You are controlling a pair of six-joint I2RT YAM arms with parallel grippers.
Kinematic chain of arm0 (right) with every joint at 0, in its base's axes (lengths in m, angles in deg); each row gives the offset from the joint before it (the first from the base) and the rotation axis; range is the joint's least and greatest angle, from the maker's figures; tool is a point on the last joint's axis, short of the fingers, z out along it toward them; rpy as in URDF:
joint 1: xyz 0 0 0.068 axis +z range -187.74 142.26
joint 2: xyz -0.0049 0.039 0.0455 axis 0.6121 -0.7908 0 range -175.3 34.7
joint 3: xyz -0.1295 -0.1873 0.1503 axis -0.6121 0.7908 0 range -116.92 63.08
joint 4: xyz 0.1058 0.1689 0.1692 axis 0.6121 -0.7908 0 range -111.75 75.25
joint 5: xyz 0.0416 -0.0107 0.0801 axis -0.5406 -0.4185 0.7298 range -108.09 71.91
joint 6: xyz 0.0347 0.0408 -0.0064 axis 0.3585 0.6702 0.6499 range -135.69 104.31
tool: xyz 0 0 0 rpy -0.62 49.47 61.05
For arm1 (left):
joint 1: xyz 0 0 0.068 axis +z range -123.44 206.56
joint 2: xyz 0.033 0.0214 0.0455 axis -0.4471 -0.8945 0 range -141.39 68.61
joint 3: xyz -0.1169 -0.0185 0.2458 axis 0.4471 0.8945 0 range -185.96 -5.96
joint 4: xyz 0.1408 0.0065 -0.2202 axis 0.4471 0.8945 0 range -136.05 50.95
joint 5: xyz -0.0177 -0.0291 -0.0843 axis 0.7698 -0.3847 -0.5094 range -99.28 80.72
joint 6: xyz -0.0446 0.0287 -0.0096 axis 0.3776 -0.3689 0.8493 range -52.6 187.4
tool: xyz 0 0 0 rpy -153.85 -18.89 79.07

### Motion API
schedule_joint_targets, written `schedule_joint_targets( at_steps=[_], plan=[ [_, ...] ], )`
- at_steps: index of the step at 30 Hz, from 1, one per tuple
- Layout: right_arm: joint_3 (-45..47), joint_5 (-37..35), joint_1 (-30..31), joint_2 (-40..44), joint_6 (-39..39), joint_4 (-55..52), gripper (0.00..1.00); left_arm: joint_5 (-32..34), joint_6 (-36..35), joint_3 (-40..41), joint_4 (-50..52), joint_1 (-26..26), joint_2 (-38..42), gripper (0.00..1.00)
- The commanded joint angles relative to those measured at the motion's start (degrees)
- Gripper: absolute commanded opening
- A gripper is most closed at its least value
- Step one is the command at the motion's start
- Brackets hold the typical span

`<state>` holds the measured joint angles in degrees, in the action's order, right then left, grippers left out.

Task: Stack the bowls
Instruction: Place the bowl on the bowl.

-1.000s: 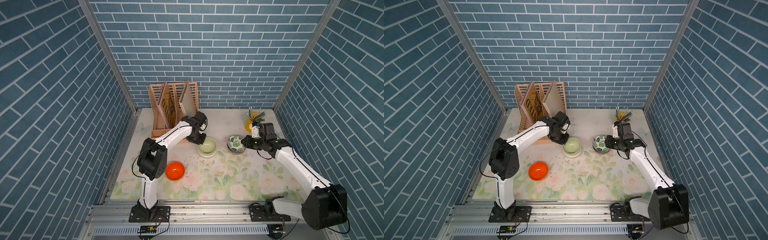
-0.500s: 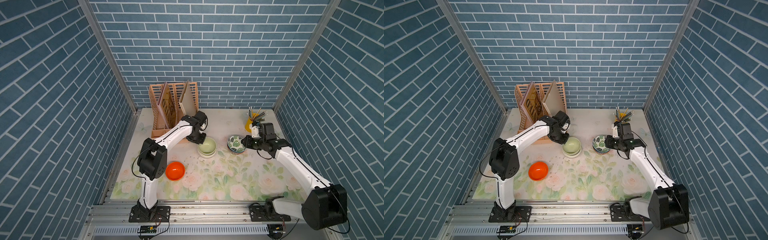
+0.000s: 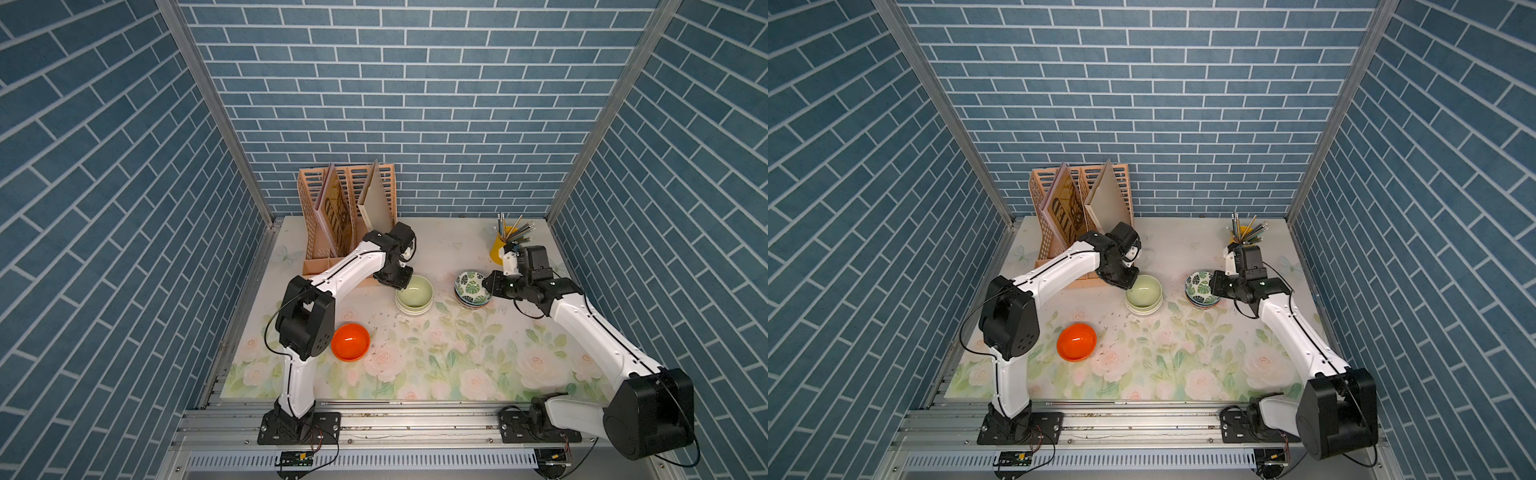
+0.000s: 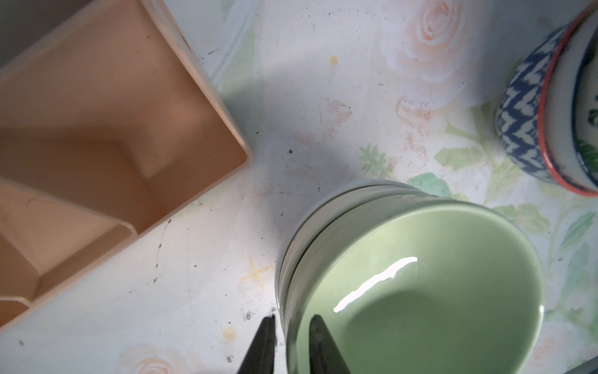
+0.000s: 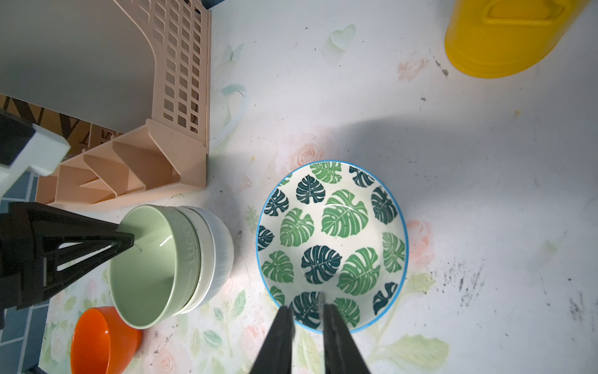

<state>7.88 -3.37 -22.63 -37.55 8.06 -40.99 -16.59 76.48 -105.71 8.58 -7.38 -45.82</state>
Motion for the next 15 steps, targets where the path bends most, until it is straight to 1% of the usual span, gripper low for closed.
schedule_joint_targets(
  at_steps=[1,3,6,11,13,15],
  plan=[
    [0.76,-0.66,0.27,-0.61,-0.24,0.49,0.22,0.50,-0.24,-1.24,0.84,-0.22,-0.39,0.32],
    [0.78,-0.66,0.30,-0.69,-0.28,0.49,0.22,0.50,-0.29,-1.44,0.92,-0.22,0.05,0.36],
    [0.57,-0.66,0.27,-0.79,-0.28,0.40,0.22,1.00,-0.46,-2.20,1.49,-0.18,0.62,0.40],
    [0.43,-0.66,0.29,-0.70,-0.29,0.40,0.22,0.57,0.35,-2.34,0.56,0.41,5.54,0.44],
    [0.16,-0.51,0.27,-0.78,-0.28,0.25,0.22,1.54,1.75,-0.03,0.05,1.17,9.66,0.45],
    [0.09,-0.31,0.29,-0.43,-0.28,0.16,0.22,2.38,3.24,4.85,-1.14,2.08,14.53,0.46]
  ],
)
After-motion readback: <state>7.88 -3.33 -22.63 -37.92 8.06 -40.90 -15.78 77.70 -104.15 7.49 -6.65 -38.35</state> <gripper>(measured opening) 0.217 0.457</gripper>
